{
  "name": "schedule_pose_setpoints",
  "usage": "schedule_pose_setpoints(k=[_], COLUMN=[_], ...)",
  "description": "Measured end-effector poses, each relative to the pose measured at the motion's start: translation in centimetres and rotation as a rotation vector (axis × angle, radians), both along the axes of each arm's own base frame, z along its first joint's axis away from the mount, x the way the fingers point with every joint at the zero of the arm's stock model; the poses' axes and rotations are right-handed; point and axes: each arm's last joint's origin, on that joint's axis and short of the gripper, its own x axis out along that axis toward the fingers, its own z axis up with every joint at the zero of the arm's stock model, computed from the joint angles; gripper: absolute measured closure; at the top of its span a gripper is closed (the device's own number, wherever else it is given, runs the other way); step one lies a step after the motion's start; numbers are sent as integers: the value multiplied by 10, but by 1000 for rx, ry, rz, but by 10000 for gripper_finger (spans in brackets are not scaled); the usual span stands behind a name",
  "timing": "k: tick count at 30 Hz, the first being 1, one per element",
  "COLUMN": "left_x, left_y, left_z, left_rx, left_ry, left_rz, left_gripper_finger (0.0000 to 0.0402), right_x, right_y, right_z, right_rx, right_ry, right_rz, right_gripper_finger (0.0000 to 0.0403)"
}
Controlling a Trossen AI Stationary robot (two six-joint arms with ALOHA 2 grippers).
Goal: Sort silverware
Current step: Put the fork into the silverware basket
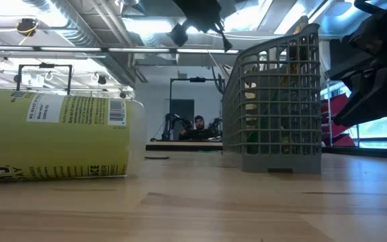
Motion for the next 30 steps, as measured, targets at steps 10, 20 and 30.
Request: schedule_pose_setpoints(k=[10, 20, 30], left_x=[18, 33, 37], left_y=[-12, -1, 2], left_z=[-27, -51, -62], left_rx=[-19, -13, -57], left_ry=[67, 64, 37], left_rz=[-84, -24, 2], left_gripper_finger=[401, 401, 401], right_x=[0, 0, 0], right_y=[0, 0, 0], right_z=[0, 0, 0], right_rx=[-5, -4, -1], right_ry=[-1, 0, 4], right_rz=[-1, 1, 5], right_gripper_finger=[327, 327, 327])
